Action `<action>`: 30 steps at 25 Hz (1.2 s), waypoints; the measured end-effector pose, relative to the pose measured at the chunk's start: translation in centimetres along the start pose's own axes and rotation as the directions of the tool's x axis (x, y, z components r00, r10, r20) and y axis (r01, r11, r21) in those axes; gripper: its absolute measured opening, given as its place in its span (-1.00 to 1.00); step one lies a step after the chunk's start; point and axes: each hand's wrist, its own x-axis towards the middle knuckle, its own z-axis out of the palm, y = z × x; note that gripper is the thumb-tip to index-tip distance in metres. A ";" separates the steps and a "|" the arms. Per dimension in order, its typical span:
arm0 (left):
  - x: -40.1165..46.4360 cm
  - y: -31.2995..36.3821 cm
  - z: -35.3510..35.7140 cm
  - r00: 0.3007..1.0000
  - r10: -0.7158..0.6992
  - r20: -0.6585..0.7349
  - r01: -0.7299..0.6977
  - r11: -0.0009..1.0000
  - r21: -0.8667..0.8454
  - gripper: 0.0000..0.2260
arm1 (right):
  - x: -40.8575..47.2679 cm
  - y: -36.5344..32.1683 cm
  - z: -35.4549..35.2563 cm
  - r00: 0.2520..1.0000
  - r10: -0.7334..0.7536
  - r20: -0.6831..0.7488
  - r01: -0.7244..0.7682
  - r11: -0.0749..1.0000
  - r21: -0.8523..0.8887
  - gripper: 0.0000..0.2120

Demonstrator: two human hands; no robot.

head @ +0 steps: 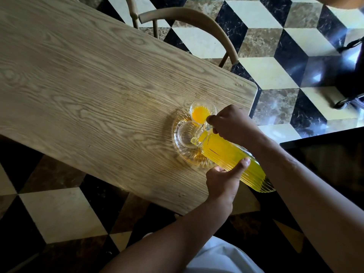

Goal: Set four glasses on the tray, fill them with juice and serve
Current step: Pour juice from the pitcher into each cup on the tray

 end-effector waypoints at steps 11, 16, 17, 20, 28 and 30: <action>-0.3 0.4 0.1 0.996 -0.064 0.069 0.067 0.997 -0.038 -0.08 | 0.4 -0.4 0.1 1.000 -0.012 0.008 0.013 0.998 -0.068 -0.61; -0.7 0.6 0.1 0.994 -0.070 0.086 0.076 0.995 -0.067 -0.08 | 0.5 -0.4 0.2 0.999 0.026 0.023 -0.025 0.999 -0.038 -0.62; -0.8 0.6 0.1 0.993 -0.070 0.091 0.077 0.994 -0.078 -0.08 | 0.5 -0.5 0.1 0.999 0.023 0.024 -0.022 0.999 -0.043 -0.62; -0.9 0.7 0.2 0.992 -0.073 0.099 0.084 0.991 -0.107 -0.07 | 0.4 -0.7 0.0 0.999 0.014 0.034 -0.012 0.998 -0.068 -0.63; -1.8 1.3 0.0 0.984 -0.101 0.145 0.122 0.982 -0.143 -0.02 | 0.2 -1.0 -0.2 0.998 0.031 0.057 -0.027 0.997 -0.071 -0.65; -1.9 1.3 0.1 0.985 -0.107 0.137 0.127 0.980 -0.151 0.02 | 0.2 -1.1 -0.2 0.998 0.036 0.054 -0.031 0.997 -0.077 -0.65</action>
